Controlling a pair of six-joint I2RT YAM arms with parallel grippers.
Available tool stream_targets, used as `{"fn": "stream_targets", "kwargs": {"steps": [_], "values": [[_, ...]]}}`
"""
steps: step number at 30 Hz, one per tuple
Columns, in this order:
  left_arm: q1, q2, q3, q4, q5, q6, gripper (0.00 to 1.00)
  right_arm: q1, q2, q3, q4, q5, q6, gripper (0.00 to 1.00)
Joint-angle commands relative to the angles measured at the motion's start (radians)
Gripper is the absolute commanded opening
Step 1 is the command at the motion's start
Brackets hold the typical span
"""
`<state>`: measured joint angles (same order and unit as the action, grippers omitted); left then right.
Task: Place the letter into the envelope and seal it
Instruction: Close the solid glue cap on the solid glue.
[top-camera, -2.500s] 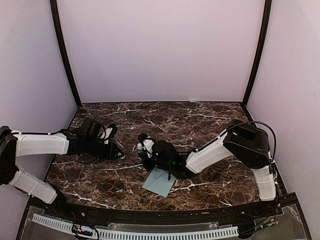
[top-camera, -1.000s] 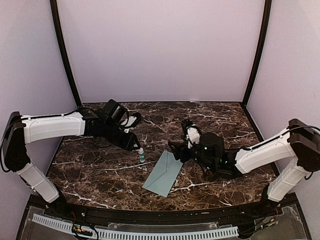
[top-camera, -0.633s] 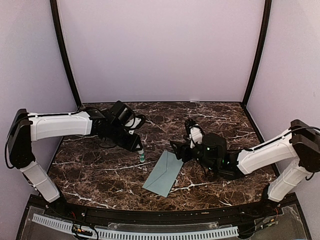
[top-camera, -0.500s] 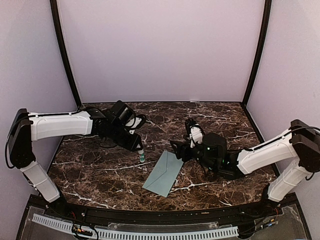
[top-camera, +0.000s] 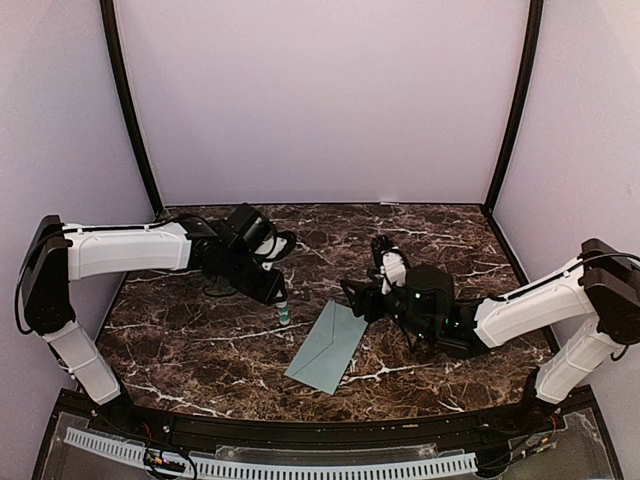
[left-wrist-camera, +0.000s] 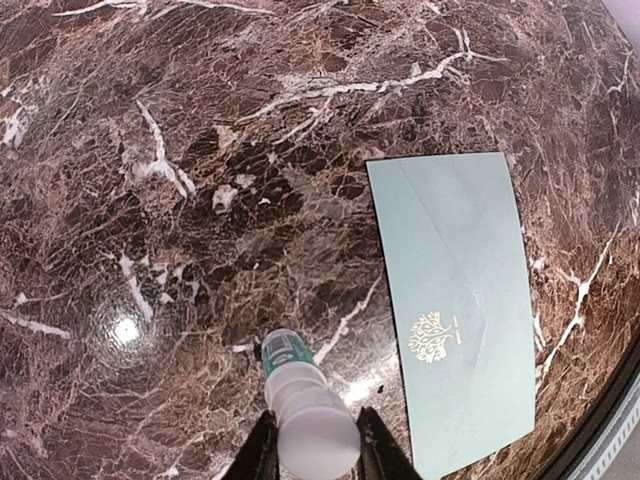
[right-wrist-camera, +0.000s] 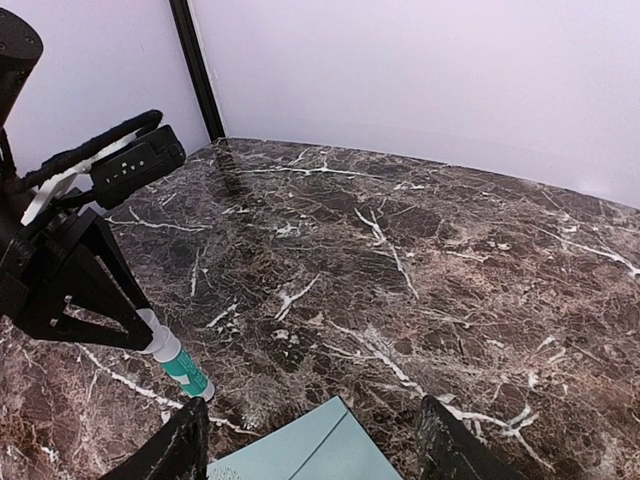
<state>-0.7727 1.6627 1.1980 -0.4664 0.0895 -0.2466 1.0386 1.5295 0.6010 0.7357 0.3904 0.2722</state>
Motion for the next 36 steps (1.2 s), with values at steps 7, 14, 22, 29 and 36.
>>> {"fn": "stream_targets", "kwargs": {"steps": [7,14,22,29,36], "values": [[-0.014,-0.008,0.052,-0.031,-0.037,0.014,0.26,-0.015,0.022,0.004,0.054,-0.033,0.023,0.66],[-0.016,0.015,0.057,-0.048,-0.034,0.016,0.27,-0.021,0.030,0.005,0.054,-0.046,0.028,0.66],[-0.019,0.028,0.057,-0.056,-0.048,0.018,0.27,-0.023,0.023,0.004,0.051,-0.050,0.028,0.66],[-0.023,0.019,0.064,-0.058,-0.059,0.017,0.27,-0.027,0.027,0.002,0.054,-0.060,0.035,0.66],[-0.023,0.011,0.074,-0.075,-0.074,0.015,0.27,-0.030,0.033,0.005,0.059,-0.071,0.039,0.66]]}}
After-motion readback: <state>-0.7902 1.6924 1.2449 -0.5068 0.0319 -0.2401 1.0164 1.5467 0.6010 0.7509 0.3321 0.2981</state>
